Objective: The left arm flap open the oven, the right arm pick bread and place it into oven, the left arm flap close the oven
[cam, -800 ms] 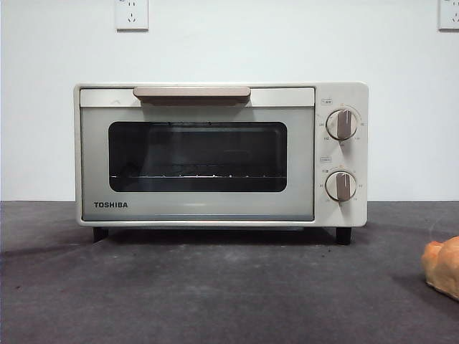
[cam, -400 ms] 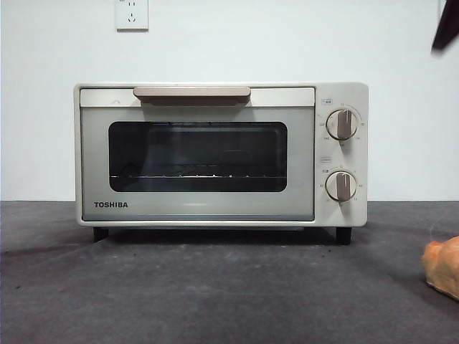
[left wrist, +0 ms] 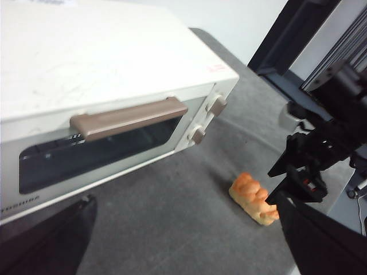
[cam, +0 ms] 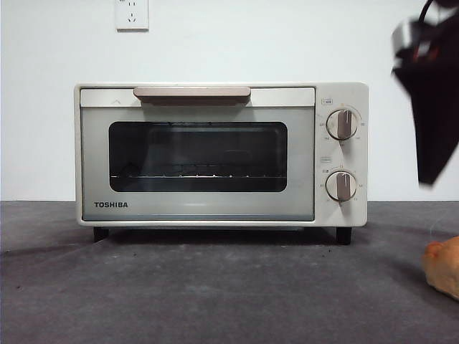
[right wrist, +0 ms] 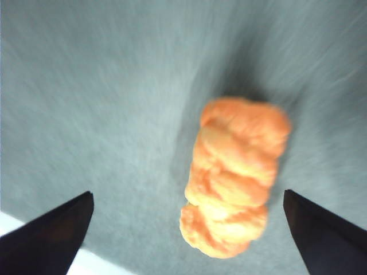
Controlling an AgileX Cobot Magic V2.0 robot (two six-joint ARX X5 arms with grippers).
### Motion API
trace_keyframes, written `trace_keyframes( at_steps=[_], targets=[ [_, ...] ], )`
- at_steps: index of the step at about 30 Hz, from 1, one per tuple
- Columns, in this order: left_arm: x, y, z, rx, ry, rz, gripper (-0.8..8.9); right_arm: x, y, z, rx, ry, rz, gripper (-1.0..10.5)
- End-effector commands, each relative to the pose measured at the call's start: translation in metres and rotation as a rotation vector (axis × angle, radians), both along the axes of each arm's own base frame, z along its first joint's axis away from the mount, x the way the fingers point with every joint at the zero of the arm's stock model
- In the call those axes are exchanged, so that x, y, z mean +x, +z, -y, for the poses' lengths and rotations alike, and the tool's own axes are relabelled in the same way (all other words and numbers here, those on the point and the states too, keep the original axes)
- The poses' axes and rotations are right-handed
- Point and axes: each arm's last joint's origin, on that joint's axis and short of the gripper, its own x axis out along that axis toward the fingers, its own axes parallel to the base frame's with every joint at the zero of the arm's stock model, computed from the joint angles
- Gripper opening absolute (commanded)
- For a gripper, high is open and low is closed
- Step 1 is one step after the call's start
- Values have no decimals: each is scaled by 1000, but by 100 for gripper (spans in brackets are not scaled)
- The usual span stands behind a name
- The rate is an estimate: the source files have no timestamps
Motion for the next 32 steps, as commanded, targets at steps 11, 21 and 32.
trace_keyframes(
  at_steps=[11,21,32],
  targets=[
    [-1,3,0,35,-15,16,500,14,-67,-4,-153,-57,-90,528],
    [-1,2,0,43,-2,16,500,15,-68,-6,-155,-55,-84,187],
    [3,0,0,95,112,3,495,5,-23,-3,-78,-69,-15,161]
  ],
)
